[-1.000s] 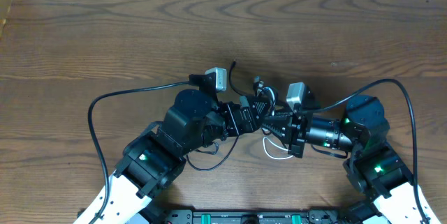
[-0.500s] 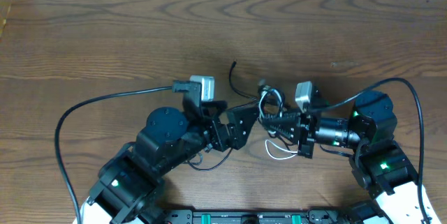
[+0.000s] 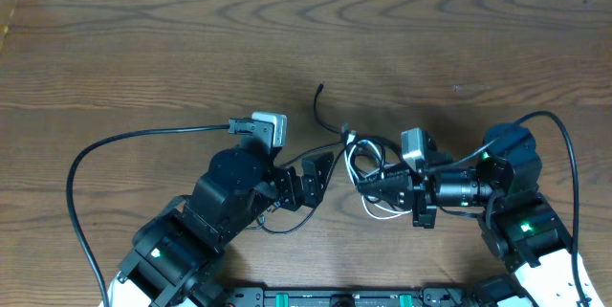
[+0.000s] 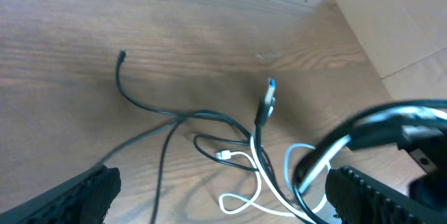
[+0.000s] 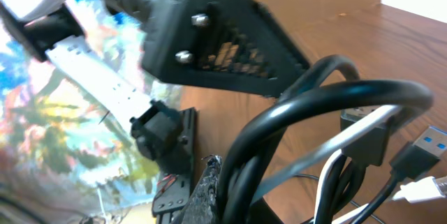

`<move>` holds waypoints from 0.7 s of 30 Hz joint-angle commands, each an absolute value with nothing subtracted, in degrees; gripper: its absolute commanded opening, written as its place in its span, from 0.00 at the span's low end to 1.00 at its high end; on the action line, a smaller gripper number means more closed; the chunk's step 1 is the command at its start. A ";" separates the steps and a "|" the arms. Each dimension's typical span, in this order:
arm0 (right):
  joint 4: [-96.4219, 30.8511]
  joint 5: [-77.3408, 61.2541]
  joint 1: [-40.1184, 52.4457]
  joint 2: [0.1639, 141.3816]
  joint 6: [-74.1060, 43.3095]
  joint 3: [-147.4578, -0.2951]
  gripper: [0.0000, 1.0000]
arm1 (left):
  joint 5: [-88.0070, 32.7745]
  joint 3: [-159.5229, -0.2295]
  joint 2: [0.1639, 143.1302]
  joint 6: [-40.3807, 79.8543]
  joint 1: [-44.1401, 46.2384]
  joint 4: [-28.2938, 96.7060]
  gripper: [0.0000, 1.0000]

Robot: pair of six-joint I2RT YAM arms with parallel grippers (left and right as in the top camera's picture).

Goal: Untangle cables

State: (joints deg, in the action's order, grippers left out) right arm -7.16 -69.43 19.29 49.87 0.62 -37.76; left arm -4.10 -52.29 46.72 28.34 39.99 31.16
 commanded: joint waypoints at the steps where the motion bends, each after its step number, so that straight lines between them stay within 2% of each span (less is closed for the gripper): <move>1: -8.38 -74.11 19.07 49.84 6.00 -37.69 0.01 | -2.37 -52.45 46.28 25.91 40.16 31.22 0.98; 13: -10.96 -73.21 19.07 49.84 7.84 -37.69 0.01 | -14.33 -52.45 46.28 22.04 40.16 30.33 0.97; 21: -10.98 -73.25 19.07 49.84 7.81 -37.69 0.01 | -15.05 -52.45 46.35 22.02 40.16 28.97 0.97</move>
State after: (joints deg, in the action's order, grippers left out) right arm -11.00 -72.25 19.29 49.87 6.59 -37.76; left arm -13.54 -52.29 46.72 23.35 39.99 29.67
